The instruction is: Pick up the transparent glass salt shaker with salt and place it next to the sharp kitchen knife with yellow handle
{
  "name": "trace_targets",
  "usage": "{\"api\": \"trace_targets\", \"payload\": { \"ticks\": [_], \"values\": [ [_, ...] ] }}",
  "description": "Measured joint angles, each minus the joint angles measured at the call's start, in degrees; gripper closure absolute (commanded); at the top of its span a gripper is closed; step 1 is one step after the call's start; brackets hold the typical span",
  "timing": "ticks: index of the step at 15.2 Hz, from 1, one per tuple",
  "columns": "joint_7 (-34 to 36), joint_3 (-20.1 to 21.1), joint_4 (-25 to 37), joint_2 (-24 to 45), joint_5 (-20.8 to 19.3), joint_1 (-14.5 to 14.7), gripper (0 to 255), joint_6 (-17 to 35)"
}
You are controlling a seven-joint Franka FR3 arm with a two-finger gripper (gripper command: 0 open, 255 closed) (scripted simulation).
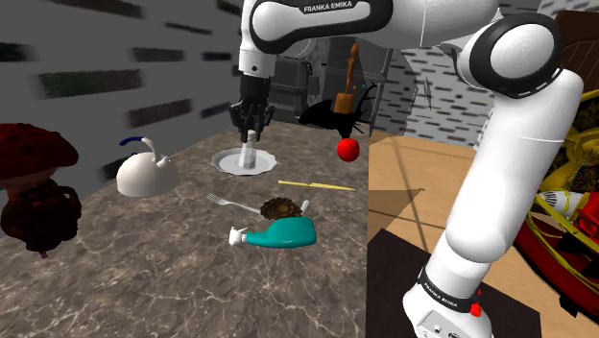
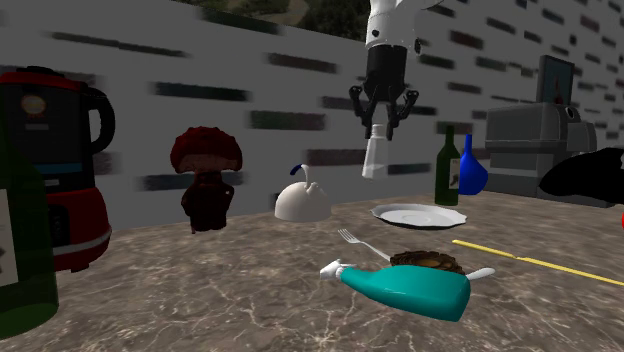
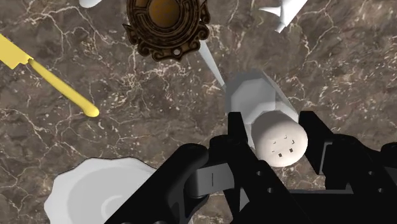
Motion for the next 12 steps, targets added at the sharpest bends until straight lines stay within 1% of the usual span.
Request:
{"api": "trace_targets", "payload": {
  "ticks": [3,7,12],
  "values": [
    [-3.8,-1.8,0.9,0.5,0.1,-2.0,255,-0.6],
    [-9.2,-4.2,0.5,0.3,0.5,-4.9,255,-0.7],
    [-15.3,-7.1,3.5,2.6,0.2,-8.2,255,-2.0]
  ]
}}
